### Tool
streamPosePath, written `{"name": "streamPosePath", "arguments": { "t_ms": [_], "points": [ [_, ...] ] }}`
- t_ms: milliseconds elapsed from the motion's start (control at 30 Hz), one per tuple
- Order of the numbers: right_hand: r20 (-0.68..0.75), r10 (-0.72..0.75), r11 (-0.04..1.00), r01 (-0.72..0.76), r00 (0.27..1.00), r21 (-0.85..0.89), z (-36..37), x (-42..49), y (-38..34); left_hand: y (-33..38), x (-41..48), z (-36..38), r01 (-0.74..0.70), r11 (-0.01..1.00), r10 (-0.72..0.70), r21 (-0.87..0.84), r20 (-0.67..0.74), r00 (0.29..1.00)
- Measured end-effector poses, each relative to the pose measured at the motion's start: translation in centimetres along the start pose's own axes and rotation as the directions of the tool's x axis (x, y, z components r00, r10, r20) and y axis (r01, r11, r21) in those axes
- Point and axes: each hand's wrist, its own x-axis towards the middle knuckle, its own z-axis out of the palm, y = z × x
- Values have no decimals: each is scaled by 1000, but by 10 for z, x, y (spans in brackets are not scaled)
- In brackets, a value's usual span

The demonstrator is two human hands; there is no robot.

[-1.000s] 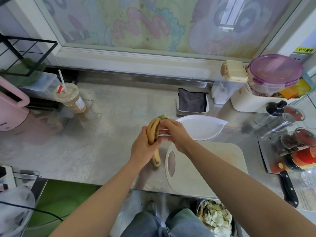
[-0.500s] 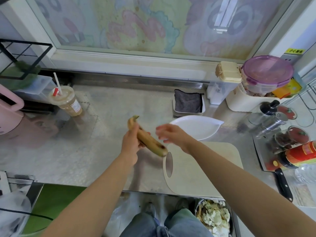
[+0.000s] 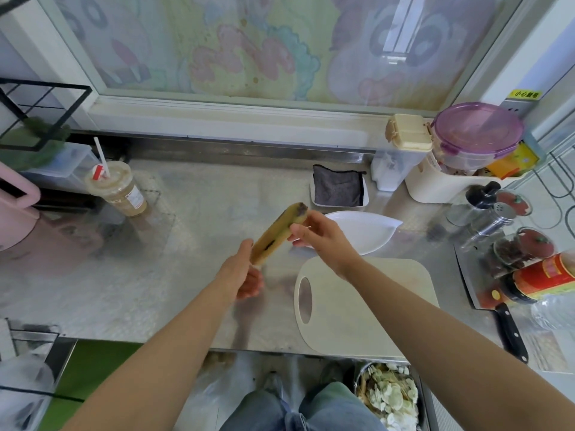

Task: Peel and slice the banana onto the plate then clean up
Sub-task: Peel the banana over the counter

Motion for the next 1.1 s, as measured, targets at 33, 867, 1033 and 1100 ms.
{"name": "streamPosePath", "arguments": {
  "t_ms": [33, 867, 1033, 1100],
  "points": [
    [10, 6, 1000, -6, 1000, -3, -3, 1, -1, -4, 0, -3, -98, 957, 148, 273, -167, 975],
    [-18, 331, 933, -330, 943, -139, -4, 9, -25, -28, 17, 20, -734, 428, 860, 526, 12, 510],
    [-142, 250, 937, -276, 958, -216, 10, 8, -16, -33, 16, 21, -686, 438, 860, 581, -49, 508],
    [-181, 231, 935, -269, 956, -231, 16, 7, -12, -36, 15, 22, -654, 440, 858, 616, -72, 508]
  ]
}}
